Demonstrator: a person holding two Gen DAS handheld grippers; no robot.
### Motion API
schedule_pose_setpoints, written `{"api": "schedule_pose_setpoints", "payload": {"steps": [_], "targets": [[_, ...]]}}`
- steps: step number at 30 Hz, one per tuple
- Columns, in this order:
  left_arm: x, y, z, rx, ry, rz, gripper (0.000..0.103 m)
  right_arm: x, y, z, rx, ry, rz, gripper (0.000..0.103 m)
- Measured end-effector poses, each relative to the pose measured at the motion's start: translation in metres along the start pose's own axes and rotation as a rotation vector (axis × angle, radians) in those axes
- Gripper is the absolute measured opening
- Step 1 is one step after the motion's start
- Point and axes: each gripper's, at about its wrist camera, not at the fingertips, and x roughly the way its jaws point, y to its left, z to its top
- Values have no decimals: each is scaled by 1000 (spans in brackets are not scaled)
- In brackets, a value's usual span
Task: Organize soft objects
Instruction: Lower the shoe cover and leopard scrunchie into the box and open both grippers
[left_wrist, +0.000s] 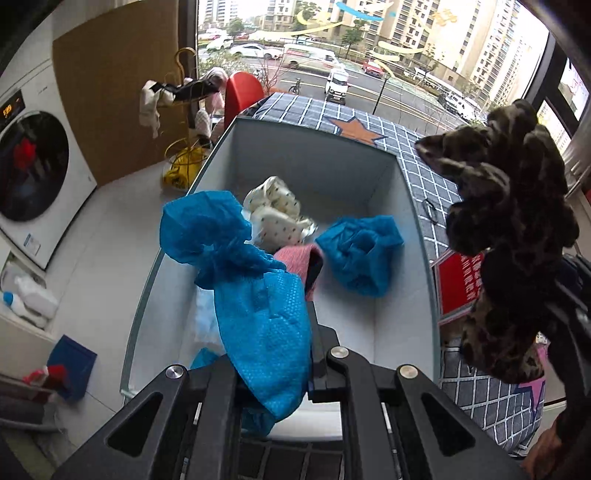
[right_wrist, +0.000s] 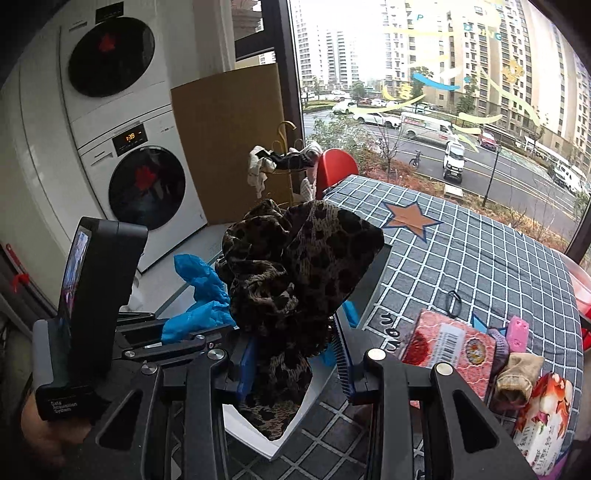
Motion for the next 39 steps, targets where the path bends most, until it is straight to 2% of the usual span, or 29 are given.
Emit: {"api": "schedule_pose_setpoints", "payload": {"steps": [8,20,39], "targets": [[14,9,2,-10,18,-3,11,26,17,-13,-31,71,17,37],[38,8,11,18,43,-11,11,54,14,15,-22,99,-23,37],[51,9,7,11,59,3,11,88,15,14,-18,182,-62,37]]}}
